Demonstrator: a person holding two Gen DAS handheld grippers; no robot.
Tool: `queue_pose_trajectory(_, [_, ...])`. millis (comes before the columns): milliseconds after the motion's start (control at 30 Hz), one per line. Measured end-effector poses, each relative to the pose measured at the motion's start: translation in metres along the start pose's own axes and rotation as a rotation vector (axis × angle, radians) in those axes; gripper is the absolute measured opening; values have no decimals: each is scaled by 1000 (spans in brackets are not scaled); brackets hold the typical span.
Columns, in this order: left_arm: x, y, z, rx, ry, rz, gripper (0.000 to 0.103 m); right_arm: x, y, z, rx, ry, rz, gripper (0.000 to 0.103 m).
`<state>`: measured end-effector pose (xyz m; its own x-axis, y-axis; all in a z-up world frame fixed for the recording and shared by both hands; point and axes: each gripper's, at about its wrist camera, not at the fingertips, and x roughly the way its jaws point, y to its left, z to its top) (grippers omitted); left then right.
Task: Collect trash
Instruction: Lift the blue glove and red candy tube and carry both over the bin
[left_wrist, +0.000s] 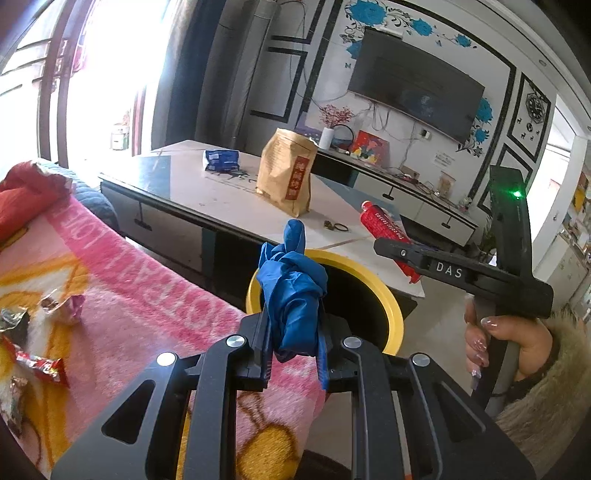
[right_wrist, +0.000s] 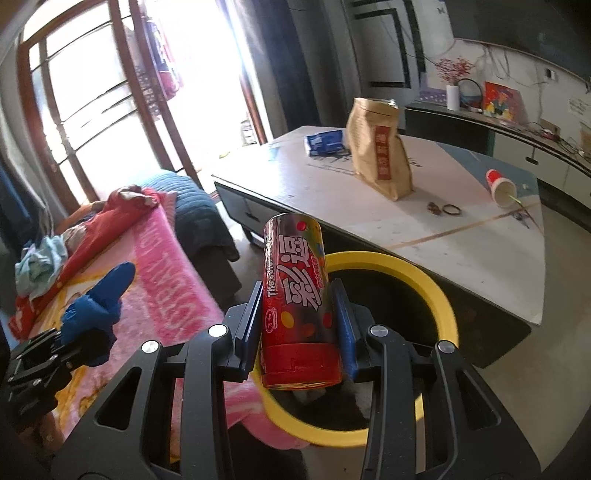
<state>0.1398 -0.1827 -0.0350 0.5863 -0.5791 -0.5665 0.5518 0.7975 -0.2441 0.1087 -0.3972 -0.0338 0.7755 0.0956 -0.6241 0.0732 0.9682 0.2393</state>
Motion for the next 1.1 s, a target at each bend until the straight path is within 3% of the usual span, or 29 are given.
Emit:
queue_pose_trajectory(633, [47, -25, -2, 49, 62, -61, 18, 8, -45, -3, 110, 24, -75, 29])
queue_pose_trajectory(1100, [89, -36, -7, 78, 142, -59, 18, 14, -62, -5, 158, 45, -74, 29])
